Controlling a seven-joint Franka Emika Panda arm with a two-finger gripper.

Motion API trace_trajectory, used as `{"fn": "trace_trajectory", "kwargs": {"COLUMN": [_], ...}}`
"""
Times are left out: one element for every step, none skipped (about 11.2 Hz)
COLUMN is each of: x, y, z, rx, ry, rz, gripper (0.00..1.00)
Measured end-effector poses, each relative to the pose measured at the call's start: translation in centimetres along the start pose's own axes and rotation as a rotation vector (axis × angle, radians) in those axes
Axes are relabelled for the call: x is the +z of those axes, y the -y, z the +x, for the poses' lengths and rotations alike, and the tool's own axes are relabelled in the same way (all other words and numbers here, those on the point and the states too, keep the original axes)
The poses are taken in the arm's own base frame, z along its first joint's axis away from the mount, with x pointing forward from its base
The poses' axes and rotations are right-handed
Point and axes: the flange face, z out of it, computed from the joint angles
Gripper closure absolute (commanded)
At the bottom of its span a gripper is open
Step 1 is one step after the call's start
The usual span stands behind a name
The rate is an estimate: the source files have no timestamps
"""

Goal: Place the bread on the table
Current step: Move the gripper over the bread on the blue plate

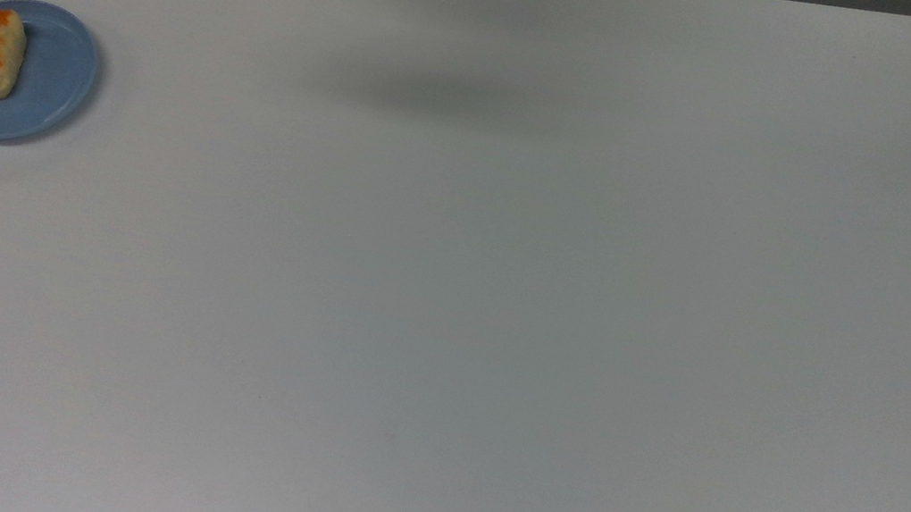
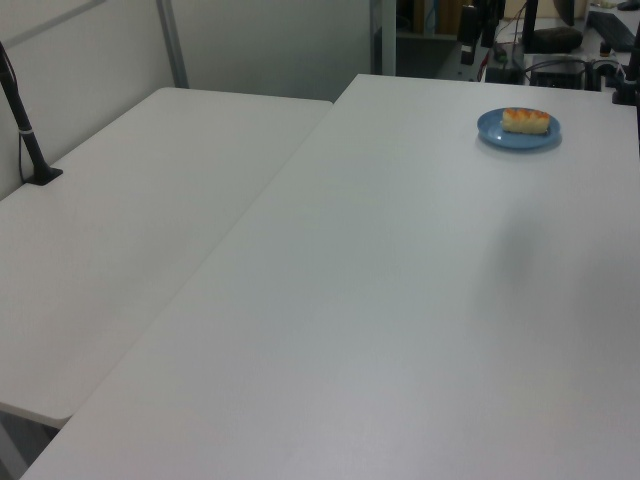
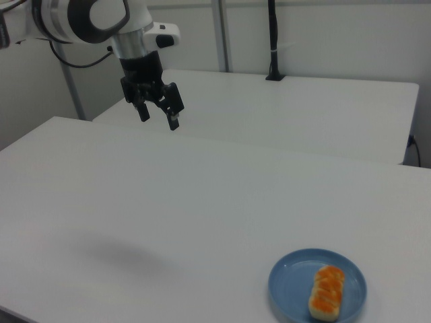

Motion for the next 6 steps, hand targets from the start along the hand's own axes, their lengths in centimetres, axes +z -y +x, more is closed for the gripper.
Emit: {"fn": "trace_trajectory", "kwargs": {"x": [0.03, 0.10, 0.22, 0.33, 0.35, 0.35], "y": [0.00, -0.02, -0.04, -0.06, -0.08, -0.08], "z": [0.01, 0.04, 0.08, 0.12, 0.13, 0.13], "rx": [0.000, 0.000, 0.001, 0.001, 0.001, 0.002], "ry": [0.001, 0.002, 0.004, 0.006, 0.006, 0.006], "rz": [0.000, 0.000, 0.000, 0.000, -0.001, -0.001], "gripper": [0.00, 0.00, 0.00, 0.00, 0.00, 0.00]}}
